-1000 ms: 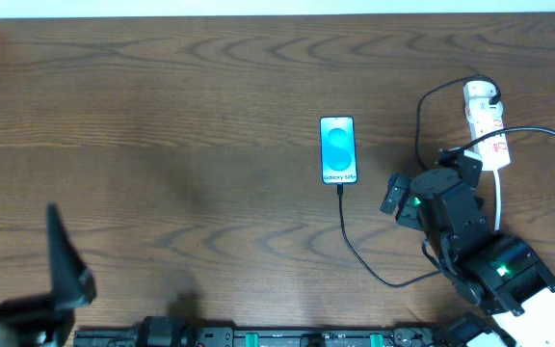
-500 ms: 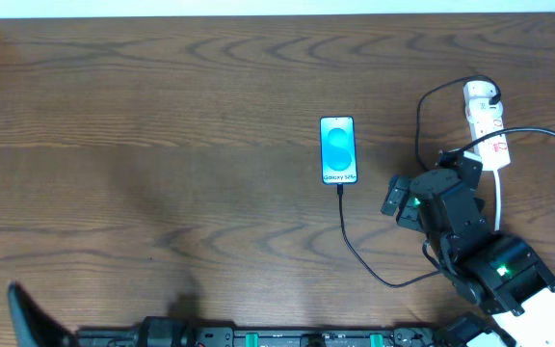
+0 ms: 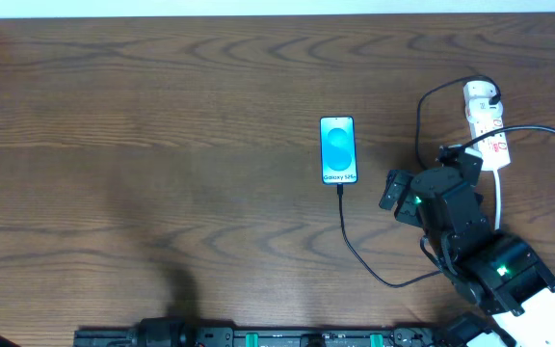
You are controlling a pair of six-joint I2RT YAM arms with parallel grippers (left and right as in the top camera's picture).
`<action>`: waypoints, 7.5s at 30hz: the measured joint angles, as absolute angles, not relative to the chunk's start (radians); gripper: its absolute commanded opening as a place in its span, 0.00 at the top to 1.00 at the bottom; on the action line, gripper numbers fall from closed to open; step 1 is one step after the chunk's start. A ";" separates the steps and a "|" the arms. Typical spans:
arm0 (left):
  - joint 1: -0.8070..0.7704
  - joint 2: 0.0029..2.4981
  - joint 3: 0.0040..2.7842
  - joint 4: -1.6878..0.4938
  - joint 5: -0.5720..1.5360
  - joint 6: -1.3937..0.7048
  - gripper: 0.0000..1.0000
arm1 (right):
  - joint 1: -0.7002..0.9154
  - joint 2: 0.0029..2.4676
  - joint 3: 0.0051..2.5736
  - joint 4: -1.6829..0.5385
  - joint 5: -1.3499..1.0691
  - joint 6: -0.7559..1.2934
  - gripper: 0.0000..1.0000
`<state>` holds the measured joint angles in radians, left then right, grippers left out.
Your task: Plug charger to phone and switch on socket
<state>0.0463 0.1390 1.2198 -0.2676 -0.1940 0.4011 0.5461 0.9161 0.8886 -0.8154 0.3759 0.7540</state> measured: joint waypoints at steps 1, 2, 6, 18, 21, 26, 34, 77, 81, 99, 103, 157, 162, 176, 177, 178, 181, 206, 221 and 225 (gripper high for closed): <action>0.057 0.139 1.220 -0.268 -0.196 0.401 0.02 | 0.546 0.916 0.889 -0.814 0.379 0.754 0.01; 0.067 0.139 1.220 -0.266 -0.197 0.401 0.02 | 0.546 0.916 0.889 -0.814 0.384 0.754 0.01; 0.101 0.139 1.220 -0.265 -0.198 0.400 0.02 | 0.546 0.916 0.889 -0.814 0.394 0.753 0.01; 0.123 0.040 1.206 -0.261 -0.194 0.400 0.02 | 0.546 0.916 0.889 -0.862 0.382 0.751 0.01; 0.125 0.004 1.217 -0.260 -0.193 0.400 0.02 | 0.546 0.916 0.889 -0.863 0.378 0.751 0.01; 0.128 0.004 1.221 -0.262 -0.189 0.400 0.02 | 0.546 0.916 0.889 -0.866 0.374 0.751 0.01; 0.128 0.004 1.166 -0.225 -0.171 0.364 0.02 | 0.546 0.916 0.889 -0.871 0.374 0.751 0.01; 0.129 0.189 0.260 0.176 0.004 -0.286 0.02 | 0.546 0.916 0.889 -0.874 0.374 0.750 0.06; 0.129 0.176 0.254 0.167 0.034 -0.312 0.02 | 0.546 0.916 0.889 -0.874 0.374 0.738 0.07; 0.129 0.013 0.101 0.146 0.056 -0.344 0.02 | 0.546 0.916 0.889 -0.902 0.374 0.700 0.42; 0.129 0.013 0.058 0.159 0.020 -0.344 0.02 | 0.546 0.916 0.889 -0.899 0.374 0.694 0.70; 0.080 0.013 0.022 -0.027 -0.040 -0.344 0.02 | 0.300 1.089 0.889 -0.683 0.505 0.830 0.99; 0.080 0.013 0.022 -0.027 -0.040 -0.344 0.02 | 0.226 1.089 0.889 -0.692 0.446 0.830 0.99; 0.080 0.013 0.022 -0.027 -0.040 -0.345 0.02 | 0.048 1.090 1.123 -1.121 0.328 0.816 0.99; 0.080 0.013 0.022 -0.027 -0.040 -0.344 0.02 | 0.032 1.089 1.139 -1.144 0.326 0.815 0.99; 0.080 0.013 0.022 -0.027 -0.040 -0.344 0.02 | 0.012 1.089 1.158 -1.171 0.320 0.814 0.99; 0.080 0.013 0.022 -0.027 -0.040 -0.344 0.02 | -0.048 1.090 1.190 -1.204 0.286 0.811 0.99; 0.080 0.012 0.022 -0.027 -0.040 -0.344 0.02 | -0.313 1.924 1.633 -1.187 -0.003 0.597 0.99; 0.080 0.012 0.022 -0.027 -0.040 -0.345 0.02 | -0.313 1.937 1.635 -1.195 -0.006 0.562 0.99; 0.080 0.012 0.022 -0.027 -0.040 -0.344 0.02 | -0.313 1.937 1.636 -1.213 -0.007 0.559 0.99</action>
